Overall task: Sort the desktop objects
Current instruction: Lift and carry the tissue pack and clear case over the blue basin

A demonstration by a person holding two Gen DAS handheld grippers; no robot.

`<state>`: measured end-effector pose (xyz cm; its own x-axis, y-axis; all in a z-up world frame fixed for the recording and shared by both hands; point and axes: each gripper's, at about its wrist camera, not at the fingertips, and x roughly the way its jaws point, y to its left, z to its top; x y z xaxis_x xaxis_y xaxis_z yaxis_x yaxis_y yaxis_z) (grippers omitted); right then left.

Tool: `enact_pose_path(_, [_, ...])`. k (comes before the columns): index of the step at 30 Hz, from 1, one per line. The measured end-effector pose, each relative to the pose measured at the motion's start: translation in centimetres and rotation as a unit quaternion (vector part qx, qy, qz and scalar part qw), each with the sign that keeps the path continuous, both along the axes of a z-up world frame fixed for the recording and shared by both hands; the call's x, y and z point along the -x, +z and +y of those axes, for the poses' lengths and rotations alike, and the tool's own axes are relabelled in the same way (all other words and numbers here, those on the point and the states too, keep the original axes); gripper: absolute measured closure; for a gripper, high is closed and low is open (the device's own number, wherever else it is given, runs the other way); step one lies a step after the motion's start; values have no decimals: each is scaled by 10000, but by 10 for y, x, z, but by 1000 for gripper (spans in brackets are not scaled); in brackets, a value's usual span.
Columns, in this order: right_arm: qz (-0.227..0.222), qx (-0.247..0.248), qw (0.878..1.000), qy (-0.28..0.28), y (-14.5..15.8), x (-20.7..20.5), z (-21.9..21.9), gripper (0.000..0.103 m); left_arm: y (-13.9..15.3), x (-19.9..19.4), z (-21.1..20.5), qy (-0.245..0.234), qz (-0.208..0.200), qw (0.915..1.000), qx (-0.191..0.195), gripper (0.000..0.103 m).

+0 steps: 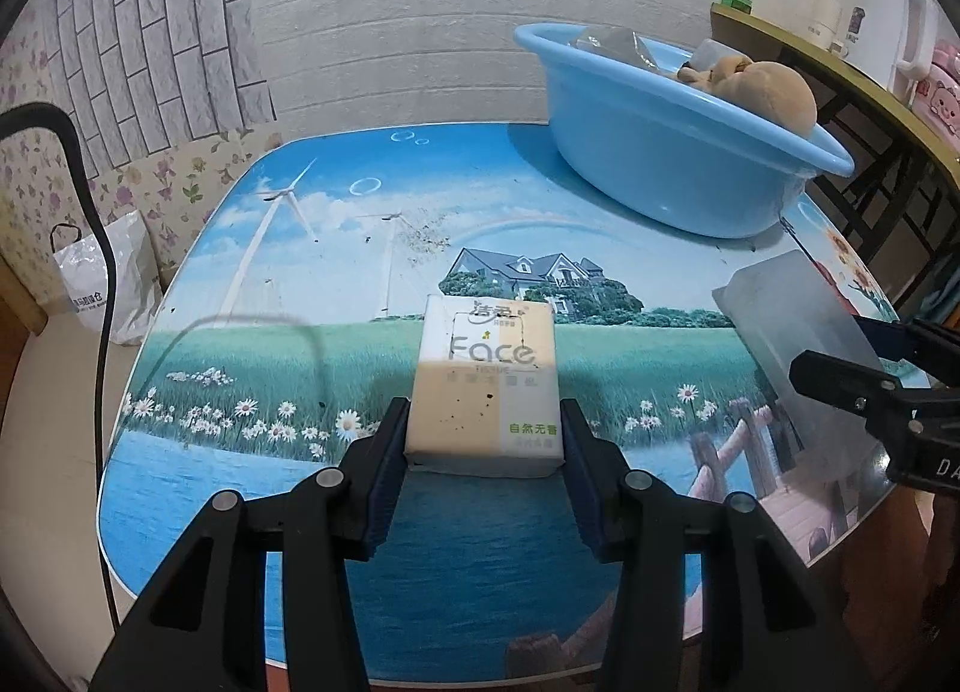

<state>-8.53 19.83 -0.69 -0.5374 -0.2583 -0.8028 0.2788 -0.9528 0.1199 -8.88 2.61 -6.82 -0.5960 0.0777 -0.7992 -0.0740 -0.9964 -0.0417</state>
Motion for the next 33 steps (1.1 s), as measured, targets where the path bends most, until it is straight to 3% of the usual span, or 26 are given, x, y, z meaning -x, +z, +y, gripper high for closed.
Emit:
enact_pose_path(18, [788,-114,9968,125,-11,-11,-8,38,-5,-1,-4,49,526,9986,82,43])
enact_pose_path(26, [959,-172,9952,123,-21,-11,-9,35,-9,3,-6,11,641,9979,94,20])
enact_pose_path(29, [972,-175,9950,141,-23,-11,-10,22,-10,4,-6,-10,639,9979,94,9])
enact_pose_path(31, [976,-213,9949,155,-23,-11,-10,21,-12,5,-5,-41,609,9981,84,2])
enact_pose_path(33, [970,-197,9950,149,-23,-11,-9,20,-13,4,-4,-91,608,9981,89,1])
